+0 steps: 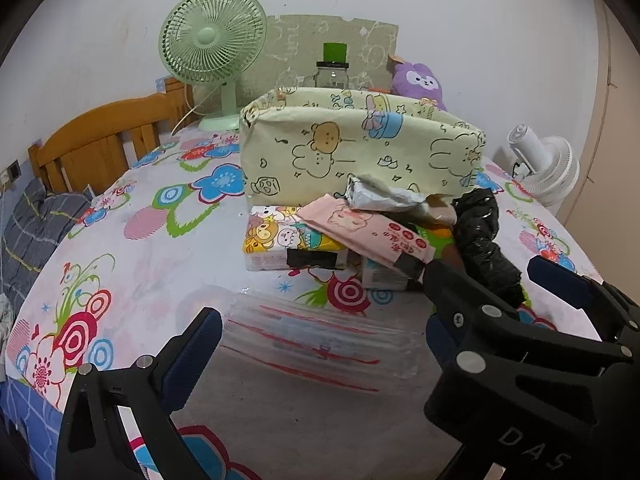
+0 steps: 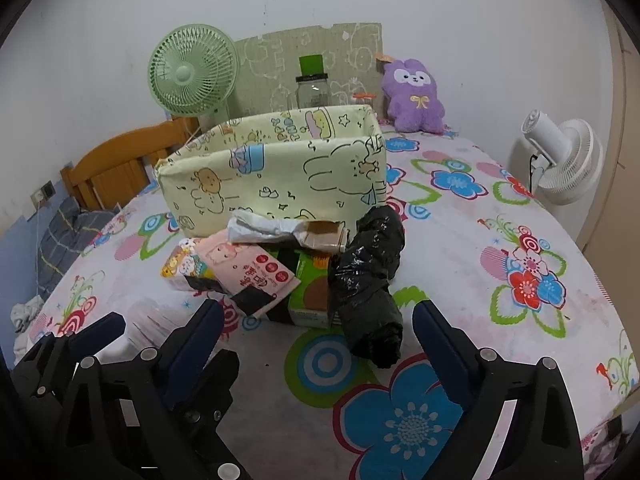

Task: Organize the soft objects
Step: 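Reach the right tool to the black plastic-wrapped bundle and grasp it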

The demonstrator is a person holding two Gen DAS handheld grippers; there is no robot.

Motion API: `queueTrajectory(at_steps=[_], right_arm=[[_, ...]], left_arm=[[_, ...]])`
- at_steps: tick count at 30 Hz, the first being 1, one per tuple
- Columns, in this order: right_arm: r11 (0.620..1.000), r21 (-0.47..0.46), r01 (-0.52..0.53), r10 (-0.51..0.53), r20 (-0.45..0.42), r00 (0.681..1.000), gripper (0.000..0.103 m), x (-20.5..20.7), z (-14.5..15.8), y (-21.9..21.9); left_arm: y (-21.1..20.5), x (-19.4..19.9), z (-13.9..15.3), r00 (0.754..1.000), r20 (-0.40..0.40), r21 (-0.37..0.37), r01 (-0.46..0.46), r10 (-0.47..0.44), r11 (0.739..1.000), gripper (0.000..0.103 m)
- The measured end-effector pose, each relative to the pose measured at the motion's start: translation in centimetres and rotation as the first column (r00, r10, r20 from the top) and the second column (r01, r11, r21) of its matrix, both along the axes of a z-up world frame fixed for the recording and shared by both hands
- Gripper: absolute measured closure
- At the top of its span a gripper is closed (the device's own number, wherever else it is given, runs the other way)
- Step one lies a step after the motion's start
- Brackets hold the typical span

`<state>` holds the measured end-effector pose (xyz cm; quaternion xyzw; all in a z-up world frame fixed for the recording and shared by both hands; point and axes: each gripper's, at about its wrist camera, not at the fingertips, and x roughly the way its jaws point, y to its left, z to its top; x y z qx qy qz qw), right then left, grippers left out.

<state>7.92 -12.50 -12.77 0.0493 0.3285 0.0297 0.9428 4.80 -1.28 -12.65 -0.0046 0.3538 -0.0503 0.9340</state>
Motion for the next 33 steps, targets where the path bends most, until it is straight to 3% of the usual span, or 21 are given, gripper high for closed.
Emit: queueTrajectory(at_steps=[15, 17, 18, 25, 27, 33], right_arm=[[1.0, -0.017, 0.01, -0.01, -0.033, 0.999, 0.008, 1.4, -0.6, 0.1], [1.0, -0.019, 0.014, -0.014, -0.036, 0.999, 0.01, 1.5, -0.7, 0.0], [1.0, -0.019, 0.016, -0.017, -0.039, 0.999, 0.012, 1.6, -0.7, 0.0], [0.999, -0.015, 0.039, -0.04, -0.08, 0.996, 0.032, 2.4, -1.1, -0.9], [0.999, -0.008, 0.042, -0.043, -0.098, 0.994, 0.046, 2.8, -1.4, -1.1], [1.0, -0.012, 0.013, -0.014, -0.094, 0.995, 0.073, 2.6, -1.3, -0.6]], left_arm=[[0.2, 1.2, -0.6, 1.0, -0.013, -0.015, 0.008, -0.008, 1.0, 0.005], [0.1, 1.2, -0.5, 1.0, -0.009, -0.017, 0.016, -0.016, 1.0, 0.017], [0.0, 1.2, -0.4, 1.0, -0.007, -0.011, 0.015, -0.015, 1.0, 0.017], [-0.8, 1.5, -0.4, 1.0, -0.008, 0.011, 0.022, -0.022, 1.0, 0.022], [-0.8, 1.6, -0.4, 1.0, -0.014, 0.016, 0.022, -0.021, 1.0, 0.024], [-1.0, 1.3, -0.4, 1.0, -0.017, 0.023, 0.026, -0.026, 0.999, 0.032]])
